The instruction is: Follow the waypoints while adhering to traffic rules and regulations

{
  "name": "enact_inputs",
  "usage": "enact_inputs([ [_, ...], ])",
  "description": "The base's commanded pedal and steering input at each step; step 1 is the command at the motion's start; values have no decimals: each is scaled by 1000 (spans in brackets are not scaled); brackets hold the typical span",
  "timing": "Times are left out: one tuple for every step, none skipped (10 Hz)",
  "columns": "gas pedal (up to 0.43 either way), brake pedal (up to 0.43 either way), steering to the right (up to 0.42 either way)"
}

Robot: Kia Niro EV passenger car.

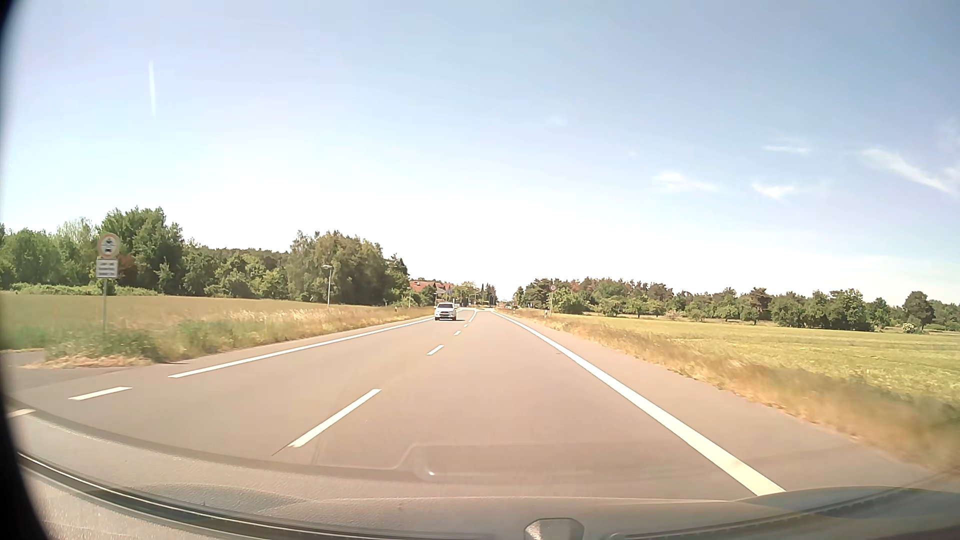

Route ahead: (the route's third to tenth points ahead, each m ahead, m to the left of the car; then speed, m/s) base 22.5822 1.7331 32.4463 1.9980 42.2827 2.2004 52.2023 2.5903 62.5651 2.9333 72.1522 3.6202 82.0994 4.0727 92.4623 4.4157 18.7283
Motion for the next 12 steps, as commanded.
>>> enact_inputs([
  [0,24,-4],
  [0,24,-3],
  [0,24,-3],
  [0,24,-3],
  [0,24,-3],
  [0,24,-2],
  [0,24,-2],
  [0,24,-2],
  [0,24,-2],
  [0,24,-2],
  [0,24,-2],
  [0,24,-2],
])
